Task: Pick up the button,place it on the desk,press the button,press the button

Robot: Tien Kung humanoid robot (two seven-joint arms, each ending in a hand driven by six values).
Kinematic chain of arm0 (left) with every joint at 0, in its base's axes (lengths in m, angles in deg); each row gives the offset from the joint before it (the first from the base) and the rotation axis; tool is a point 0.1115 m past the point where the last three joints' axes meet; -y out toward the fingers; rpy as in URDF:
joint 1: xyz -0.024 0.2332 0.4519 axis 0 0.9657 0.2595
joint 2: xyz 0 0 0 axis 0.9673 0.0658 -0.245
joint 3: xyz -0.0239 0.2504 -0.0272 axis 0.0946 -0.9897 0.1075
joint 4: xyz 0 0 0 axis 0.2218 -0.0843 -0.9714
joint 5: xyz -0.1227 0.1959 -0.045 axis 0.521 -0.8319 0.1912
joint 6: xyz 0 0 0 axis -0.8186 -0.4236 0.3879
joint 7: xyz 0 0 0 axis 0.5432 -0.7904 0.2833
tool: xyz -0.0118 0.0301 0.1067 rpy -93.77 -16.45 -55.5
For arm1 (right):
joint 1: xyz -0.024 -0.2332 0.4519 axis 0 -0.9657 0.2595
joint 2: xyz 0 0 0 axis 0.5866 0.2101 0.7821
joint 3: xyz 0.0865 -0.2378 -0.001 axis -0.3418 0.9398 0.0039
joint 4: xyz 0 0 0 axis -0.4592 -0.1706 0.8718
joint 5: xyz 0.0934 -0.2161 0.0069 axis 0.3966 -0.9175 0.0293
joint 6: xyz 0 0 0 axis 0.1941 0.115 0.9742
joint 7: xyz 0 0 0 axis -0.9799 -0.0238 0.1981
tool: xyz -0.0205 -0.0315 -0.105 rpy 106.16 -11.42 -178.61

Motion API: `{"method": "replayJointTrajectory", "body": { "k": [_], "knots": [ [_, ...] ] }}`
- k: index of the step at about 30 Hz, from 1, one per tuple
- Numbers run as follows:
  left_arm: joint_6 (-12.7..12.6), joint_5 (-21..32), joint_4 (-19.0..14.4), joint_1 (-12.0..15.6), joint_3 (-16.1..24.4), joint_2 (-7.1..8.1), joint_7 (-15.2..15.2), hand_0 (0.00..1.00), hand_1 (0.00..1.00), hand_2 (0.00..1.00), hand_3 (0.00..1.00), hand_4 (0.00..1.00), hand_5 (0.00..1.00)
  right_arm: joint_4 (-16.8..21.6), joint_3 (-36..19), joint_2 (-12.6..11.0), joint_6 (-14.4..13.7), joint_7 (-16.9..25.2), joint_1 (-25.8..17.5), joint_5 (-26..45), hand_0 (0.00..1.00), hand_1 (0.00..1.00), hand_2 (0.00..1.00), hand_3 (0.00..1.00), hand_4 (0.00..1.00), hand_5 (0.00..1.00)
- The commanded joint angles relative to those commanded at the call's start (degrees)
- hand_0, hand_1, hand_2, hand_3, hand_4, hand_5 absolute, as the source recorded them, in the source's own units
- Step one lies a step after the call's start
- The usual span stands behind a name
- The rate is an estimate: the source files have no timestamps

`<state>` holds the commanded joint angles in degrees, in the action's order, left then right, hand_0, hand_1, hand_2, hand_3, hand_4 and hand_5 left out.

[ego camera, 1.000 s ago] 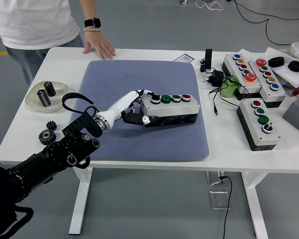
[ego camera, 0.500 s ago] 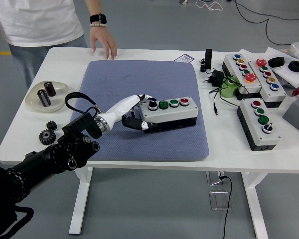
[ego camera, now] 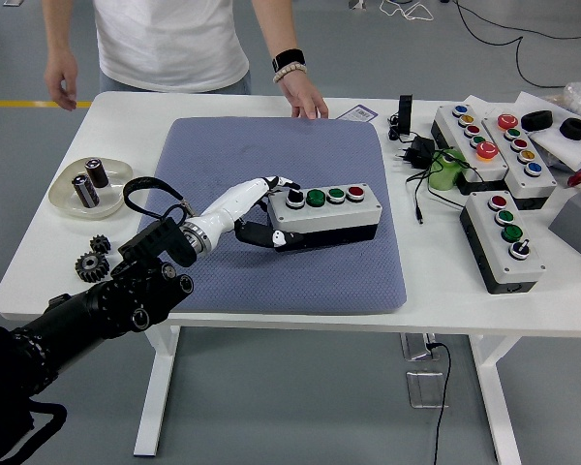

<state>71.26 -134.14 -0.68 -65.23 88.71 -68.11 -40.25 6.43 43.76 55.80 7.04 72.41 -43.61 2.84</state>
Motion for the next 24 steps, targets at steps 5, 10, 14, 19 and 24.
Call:
{"method": "replayJointTrajectory", "body": {
  "k": [5, 10, 14, 19, 24],
  "knots": [
    [-0.01, -1.96, 0.20, 0.13, 0.10, 0.00, 0.99, 0.891, 0.900, 0.943, 0.832, 0.815, 0.143, 0.00, 0.11, -0.04, 0.01, 0.04, -0.12, 0.11, 0.647, 0.530, 0.561, 0.633, 0.241, 0.241],
    [-0.95, -3.36, 0.31, 0.12, 0.72, 0.00, 2.05, 0.981, 0.958, 0.996, 0.902, 0.928, 0.250, 0.00, 0.06, -0.07, 0.01, 0.07, -0.20, 0.07, 0.647, 0.531, 0.561, 0.634, 0.241, 0.241],
    [-1.83, -4.35, 0.18, 0.02, 1.36, 0.00, 2.51, 0.981, 0.958, 0.996, 0.902, 0.928, 0.250, 0.00, 0.00, -0.05, 0.02, 0.07, -0.13, 0.02, 0.647, 0.531, 0.561, 0.634, 0.241, 0.241],
    [-2.92, -5.23, 0.13, -0.08, 1.96, 0.23, 3.54, 0.989, 0.970, 0.998, 0.920, 0.967, 0.291, 0.00, 0.35, -0.02, 0.02, 0.14, -0.08, 0.40, 0.647, 0.530, 0.562, 0.634, 0.241, 0.241],
    [-3.32, -4.97, 0.35, -0.11, 2.21, 0.39, 3.73, 0.990, 0.967, 0.998, 0.922, 0.970, 0.291, 0.00, 0.43, -0.01, 0.01, 0.14, -0.06, 0.45, 0.647, 0.532, 0.562, 0.634, 0.241, 0.241]
  ]
}}
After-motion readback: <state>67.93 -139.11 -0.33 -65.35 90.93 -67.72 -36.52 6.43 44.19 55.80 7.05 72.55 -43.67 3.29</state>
